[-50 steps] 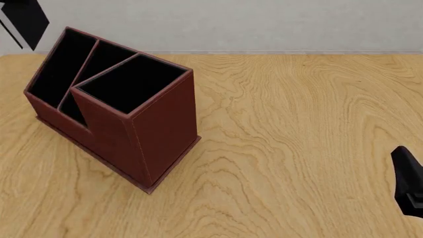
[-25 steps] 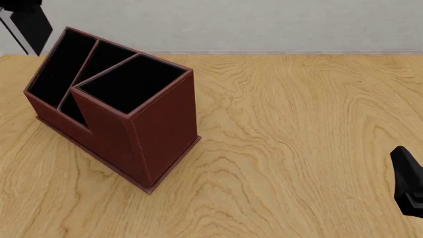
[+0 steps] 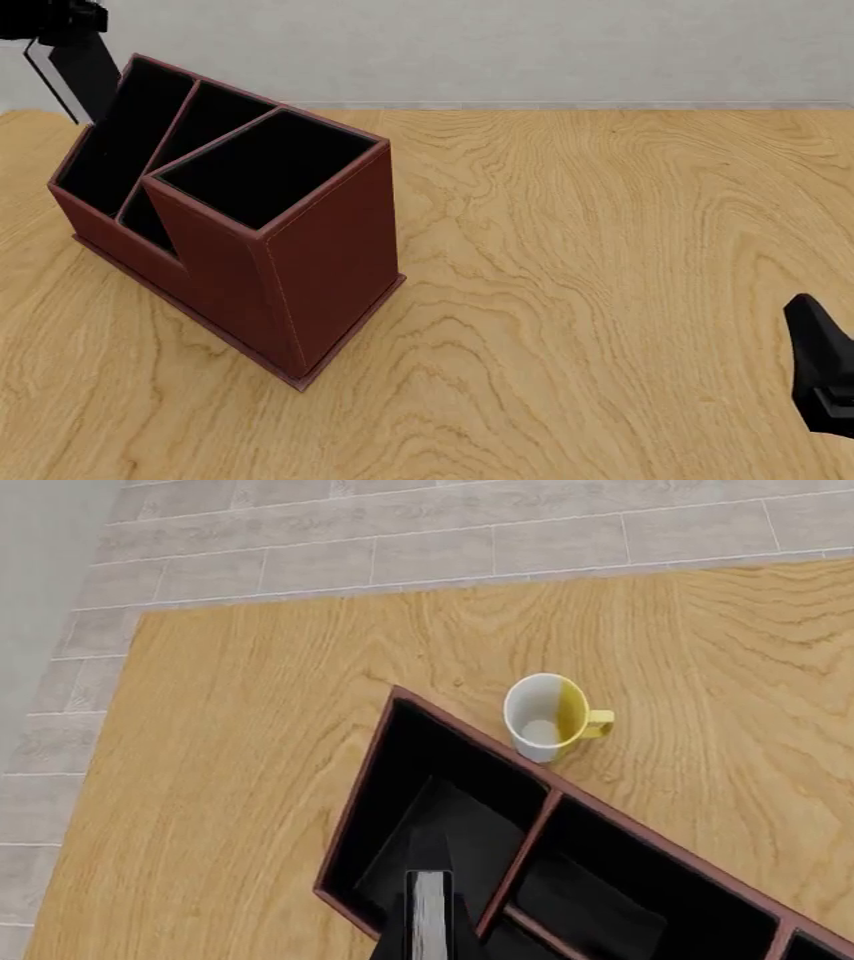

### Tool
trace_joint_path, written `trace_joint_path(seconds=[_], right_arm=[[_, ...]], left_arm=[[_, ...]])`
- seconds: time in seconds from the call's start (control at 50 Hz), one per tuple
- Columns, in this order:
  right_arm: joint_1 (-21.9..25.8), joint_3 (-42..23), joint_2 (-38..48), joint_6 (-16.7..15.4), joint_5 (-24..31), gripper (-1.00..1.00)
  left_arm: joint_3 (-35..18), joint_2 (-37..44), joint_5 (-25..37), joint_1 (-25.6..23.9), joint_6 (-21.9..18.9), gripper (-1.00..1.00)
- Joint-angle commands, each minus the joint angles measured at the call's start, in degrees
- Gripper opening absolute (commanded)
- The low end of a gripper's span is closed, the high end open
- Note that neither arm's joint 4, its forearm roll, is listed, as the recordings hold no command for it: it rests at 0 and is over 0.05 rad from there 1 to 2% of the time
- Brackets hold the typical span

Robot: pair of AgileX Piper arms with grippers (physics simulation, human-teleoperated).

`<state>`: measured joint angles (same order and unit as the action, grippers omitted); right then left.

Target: Pick up the book and place it in the left compartment of the caddy.

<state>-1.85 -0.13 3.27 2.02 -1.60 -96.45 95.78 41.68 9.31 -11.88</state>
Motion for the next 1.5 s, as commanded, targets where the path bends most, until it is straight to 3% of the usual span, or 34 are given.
trace_joint_path(seconds=[0.02,0.82,1.5], right_arm=[[0.1,-0.1,0.1,-0.4,0.0,1.00],[-0.4,-0.1,-1.4,0.2,1.2,1.00],[-0.6,0.0,-1.3,0.3,1.1,1.00]], left_arm=[[0.0,1.3,-2.3,-0.7,0.7,-1.00],[-3.4,6.2,-3.9,2.4,-0.3,-1.00],[-0.3,8.9,-8.1,1.6,1.6,-1.00]])
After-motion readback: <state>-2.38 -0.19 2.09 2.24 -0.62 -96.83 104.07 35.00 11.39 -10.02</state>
